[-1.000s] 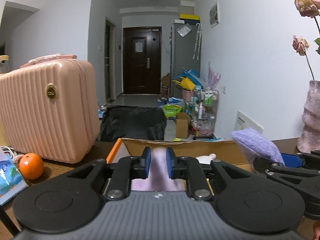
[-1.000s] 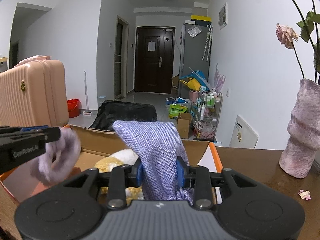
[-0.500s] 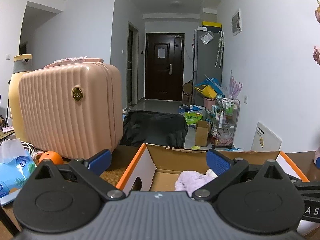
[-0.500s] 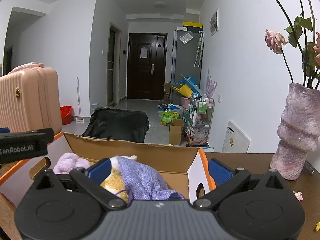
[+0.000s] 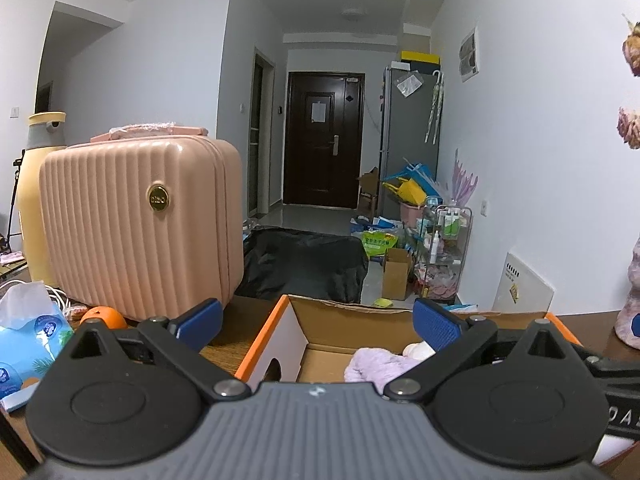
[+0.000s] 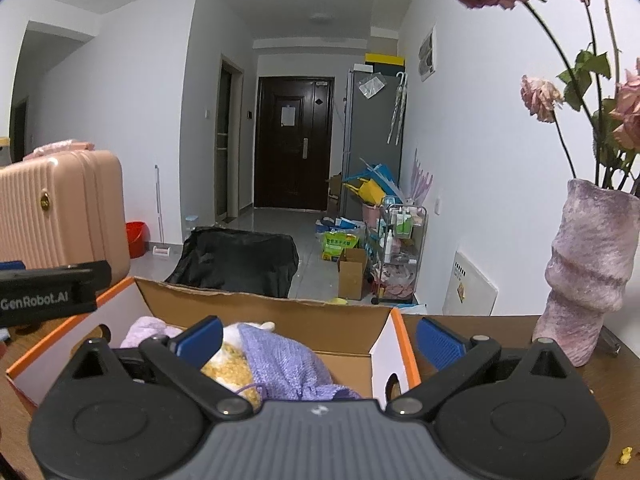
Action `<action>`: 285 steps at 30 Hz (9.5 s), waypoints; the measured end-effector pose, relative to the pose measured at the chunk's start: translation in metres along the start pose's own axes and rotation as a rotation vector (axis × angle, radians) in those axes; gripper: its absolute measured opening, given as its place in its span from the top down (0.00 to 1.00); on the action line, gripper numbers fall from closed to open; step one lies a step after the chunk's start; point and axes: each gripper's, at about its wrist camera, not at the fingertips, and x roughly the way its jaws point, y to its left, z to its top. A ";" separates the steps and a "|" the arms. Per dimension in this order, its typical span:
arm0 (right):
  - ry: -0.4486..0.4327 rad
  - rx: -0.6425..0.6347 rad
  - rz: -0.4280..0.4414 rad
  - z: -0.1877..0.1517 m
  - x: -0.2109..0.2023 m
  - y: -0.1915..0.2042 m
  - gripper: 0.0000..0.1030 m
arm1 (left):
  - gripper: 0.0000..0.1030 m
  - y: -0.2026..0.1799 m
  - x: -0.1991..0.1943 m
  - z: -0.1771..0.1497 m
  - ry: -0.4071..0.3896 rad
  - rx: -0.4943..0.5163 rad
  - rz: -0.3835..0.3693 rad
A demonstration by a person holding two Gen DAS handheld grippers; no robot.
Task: Organize soft objects
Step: 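Open both grippers to drop the lavender cloth and purple bag into the box, then withdraw both grippers from the box toward the remaining table items, then close the right gripper on the blue handkerchief pack, then close the left gripper on the clear plastic bag while the right holds the handkerchief pack, then carry the handkerchief pack and plastic bag over the red box with both grippers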
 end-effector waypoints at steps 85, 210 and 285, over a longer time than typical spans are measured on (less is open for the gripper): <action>0.016 -0.015 0.017 -0.114 -0.214 0.009 0.00 | 0.00 0.084 -0.213 -0.077 0.079 0.027 -0.106; 0.107 -0.025 0.089 -0.105 -0.109 0.031 0.51 | 0.24 0.084 -0.080 -0.093 0.303 0.167 -0.106; -0.135 0.060 -0.016 -0.033 -0.094 0.023 0.51 | 0.58 0.038 -0.086 -0.004 0.013 -0.062 -0.140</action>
